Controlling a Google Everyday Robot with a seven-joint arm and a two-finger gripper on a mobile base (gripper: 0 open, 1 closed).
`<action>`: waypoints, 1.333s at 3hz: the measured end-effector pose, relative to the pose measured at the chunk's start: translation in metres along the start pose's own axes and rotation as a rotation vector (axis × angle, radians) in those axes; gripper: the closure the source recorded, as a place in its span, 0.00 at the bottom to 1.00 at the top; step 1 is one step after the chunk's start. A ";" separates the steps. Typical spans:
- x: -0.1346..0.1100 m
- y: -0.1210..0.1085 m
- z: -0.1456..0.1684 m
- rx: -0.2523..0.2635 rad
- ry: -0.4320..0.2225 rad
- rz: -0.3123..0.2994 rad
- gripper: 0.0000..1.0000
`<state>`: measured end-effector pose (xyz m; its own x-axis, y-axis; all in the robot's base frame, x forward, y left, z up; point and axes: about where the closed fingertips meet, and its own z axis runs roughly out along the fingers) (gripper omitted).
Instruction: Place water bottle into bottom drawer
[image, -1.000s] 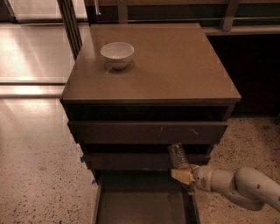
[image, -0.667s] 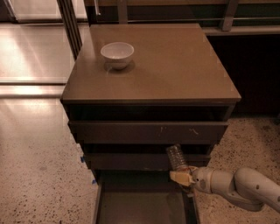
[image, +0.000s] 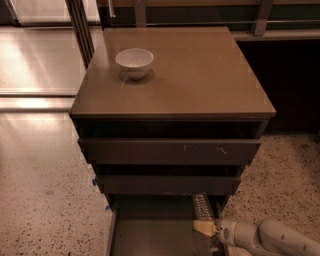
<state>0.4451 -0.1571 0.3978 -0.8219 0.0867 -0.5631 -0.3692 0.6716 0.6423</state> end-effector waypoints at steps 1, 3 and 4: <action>0.045 -0.037 0.025 0.019 0.045 0.107 1.00; 0.100 -0.121 0.101 0.021 0.165 0.245 1.00; 0.101 -0.159 0.133 0.026 0.210 0.260 0.87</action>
Offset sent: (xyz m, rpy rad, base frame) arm 0.0005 -0.0051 -0.2174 0.0315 0.3530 -0.0551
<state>0.4783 -0.1569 0.1694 -0.9596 0.1060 -0.2608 -0.1264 0.6656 0.7356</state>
